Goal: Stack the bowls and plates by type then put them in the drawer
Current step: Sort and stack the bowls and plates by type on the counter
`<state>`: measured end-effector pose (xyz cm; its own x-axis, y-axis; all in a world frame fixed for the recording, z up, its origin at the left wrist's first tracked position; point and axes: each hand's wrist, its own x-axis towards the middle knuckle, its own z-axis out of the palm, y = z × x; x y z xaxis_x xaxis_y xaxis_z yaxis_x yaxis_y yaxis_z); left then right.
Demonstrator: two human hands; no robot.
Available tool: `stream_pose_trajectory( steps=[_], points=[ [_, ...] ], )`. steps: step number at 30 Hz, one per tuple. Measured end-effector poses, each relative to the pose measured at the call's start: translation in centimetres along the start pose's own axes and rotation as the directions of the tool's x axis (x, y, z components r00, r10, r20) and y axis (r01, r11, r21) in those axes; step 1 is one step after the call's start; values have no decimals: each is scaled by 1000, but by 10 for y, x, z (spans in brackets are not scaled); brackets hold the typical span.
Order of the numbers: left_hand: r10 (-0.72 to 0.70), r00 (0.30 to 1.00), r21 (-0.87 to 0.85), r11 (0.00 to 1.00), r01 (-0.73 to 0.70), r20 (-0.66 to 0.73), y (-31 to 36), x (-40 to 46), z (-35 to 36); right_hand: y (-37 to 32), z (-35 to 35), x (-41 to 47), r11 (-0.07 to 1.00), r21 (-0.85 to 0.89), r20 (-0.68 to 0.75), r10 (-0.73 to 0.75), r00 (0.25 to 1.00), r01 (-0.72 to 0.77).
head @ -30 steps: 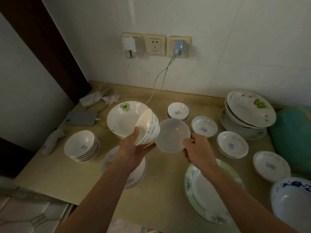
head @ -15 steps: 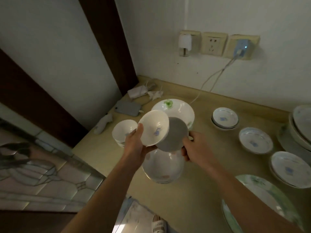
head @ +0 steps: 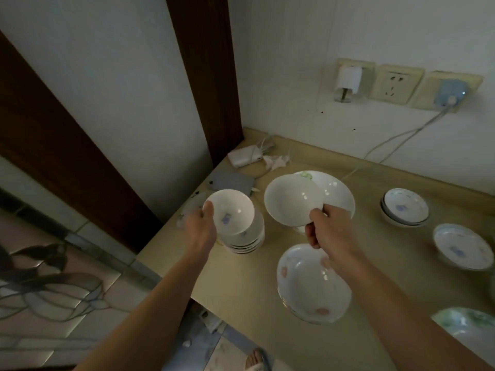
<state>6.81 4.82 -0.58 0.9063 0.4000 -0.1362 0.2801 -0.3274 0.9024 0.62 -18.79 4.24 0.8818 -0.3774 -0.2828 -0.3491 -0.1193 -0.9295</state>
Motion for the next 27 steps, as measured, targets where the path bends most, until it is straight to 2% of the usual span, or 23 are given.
stream_pose_trajectory(
  steps=[3,11,13,15,16,18,20,22,27],
  points=[
    [51,991,142,987,-69,125,-7,6,7,-1,9,0,1000,21,-31,12,999,-11],
    [91,969,190,972,-136,229,-30,14,14,5,16,-4,994,101,-68,51,996,-44],
    [86,966,159,979,-128,244,-33,15,15,7,15,-6,993,107,-73,66,995,-58],
    [10,959,74,997,-32,283,-34,19,17,9,14,-8,992,107,-83,74,994,-65],
    [-67,942,31,998,60,328,-34,21,17,10,13,-8,992,108,-90,79,993,-69],
    [-255,860,-23,955,295,443,-37,25,16,12,12,-9,991,106,-102,86,991,-75],
    [-377,749,-41,880,473,545,-41,30,14,15,11,-9,990,112,-105,98,990,-86],
    [-409,678,-66,827,559,611,-44,36,12,17,10,-9,989,112,-104,112,988,-101],
    [-382,638,-149,772,618,668,-56,44,7,26,8,-5,984,113,-112,153,982,-141]
  ],
)
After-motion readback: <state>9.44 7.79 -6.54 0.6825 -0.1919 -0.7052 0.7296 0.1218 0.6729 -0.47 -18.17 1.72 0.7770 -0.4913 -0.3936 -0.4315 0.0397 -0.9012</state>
